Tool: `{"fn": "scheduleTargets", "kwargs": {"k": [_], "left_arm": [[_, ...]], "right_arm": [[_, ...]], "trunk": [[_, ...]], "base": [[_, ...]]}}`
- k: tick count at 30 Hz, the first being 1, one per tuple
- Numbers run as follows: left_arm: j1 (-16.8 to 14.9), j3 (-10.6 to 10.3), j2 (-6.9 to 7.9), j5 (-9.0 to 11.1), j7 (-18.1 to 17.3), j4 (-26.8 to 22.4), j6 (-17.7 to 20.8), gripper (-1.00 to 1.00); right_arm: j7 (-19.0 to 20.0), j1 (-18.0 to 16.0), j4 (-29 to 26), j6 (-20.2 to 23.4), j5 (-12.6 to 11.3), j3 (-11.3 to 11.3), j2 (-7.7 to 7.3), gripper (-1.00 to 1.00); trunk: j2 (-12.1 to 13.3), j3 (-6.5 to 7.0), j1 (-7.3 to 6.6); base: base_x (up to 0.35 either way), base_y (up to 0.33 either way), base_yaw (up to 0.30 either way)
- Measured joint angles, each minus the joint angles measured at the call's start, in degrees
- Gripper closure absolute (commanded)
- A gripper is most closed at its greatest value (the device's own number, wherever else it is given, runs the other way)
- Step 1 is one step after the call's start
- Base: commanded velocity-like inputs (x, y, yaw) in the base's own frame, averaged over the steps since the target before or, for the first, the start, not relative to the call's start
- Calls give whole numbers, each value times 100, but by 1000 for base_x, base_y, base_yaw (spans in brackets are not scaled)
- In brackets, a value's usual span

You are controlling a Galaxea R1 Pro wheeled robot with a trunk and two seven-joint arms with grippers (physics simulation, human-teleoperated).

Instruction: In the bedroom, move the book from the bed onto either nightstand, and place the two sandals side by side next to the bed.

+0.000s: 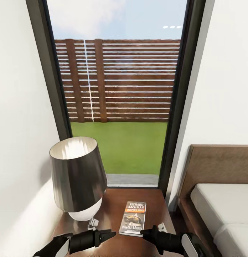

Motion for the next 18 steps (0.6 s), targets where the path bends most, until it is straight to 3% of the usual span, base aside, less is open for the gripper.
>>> {"fn": "scheduleTargets", "kwargs": {"k": [18], "left_arm": [[0,0,0,0,0,0,-2,-100]], "right_arm": [[0,0,0,-1,2,0,-2,100]], "trunk": [[-722,-323,396]], "base": [[0,0,0]]}}
